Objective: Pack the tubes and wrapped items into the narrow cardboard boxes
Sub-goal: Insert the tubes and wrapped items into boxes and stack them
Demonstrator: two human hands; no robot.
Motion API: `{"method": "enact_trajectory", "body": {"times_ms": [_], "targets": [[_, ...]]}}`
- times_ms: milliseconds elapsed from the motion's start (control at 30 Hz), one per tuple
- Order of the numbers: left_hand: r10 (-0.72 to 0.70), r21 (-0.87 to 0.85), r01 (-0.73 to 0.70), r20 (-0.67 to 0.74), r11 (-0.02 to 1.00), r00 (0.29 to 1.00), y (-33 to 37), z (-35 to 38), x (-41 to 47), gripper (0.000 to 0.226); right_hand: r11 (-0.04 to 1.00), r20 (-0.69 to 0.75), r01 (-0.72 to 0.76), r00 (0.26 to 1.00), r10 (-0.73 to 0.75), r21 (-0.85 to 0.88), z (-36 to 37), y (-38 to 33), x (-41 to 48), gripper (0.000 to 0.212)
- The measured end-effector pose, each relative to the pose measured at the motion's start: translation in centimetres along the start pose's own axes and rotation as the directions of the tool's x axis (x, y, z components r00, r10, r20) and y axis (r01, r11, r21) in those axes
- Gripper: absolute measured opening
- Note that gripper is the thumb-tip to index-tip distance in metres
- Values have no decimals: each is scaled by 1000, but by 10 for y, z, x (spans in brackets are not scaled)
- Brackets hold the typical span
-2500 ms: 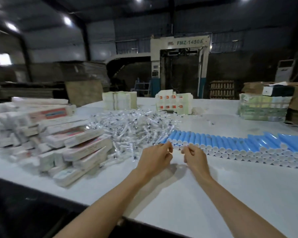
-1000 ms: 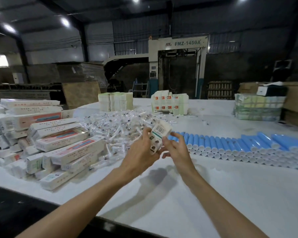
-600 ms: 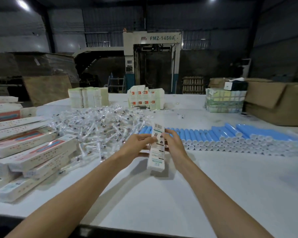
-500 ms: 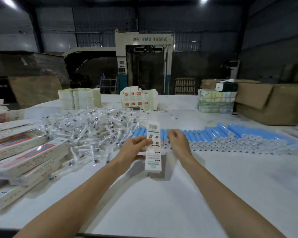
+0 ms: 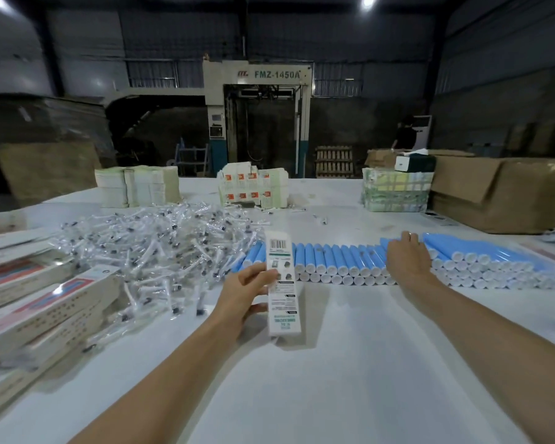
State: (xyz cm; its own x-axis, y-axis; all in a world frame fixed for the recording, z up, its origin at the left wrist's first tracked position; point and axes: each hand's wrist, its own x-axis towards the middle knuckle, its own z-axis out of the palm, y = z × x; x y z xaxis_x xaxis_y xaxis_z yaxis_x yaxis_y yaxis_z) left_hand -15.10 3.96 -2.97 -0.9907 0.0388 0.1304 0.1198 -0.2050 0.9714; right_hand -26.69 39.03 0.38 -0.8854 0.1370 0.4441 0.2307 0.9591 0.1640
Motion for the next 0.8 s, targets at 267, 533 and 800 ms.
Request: {"method": "enact_trajectory", "body": {"times_ms": [267,533,800], "targets": [[-20,27,19,34,999,999,2,5,-1,39,997,103,10,995,-2,-76,-14,-19,0,30],[36,50,-39,56,998,998,11,8,-8,44,468,103,-111,994,44,876,-60,-31,-19,43],[49,74,-64,196,995,979,15,16,-19,37,-607,-101,-18,982,-161,794,-135,-85,-64,21]]}}
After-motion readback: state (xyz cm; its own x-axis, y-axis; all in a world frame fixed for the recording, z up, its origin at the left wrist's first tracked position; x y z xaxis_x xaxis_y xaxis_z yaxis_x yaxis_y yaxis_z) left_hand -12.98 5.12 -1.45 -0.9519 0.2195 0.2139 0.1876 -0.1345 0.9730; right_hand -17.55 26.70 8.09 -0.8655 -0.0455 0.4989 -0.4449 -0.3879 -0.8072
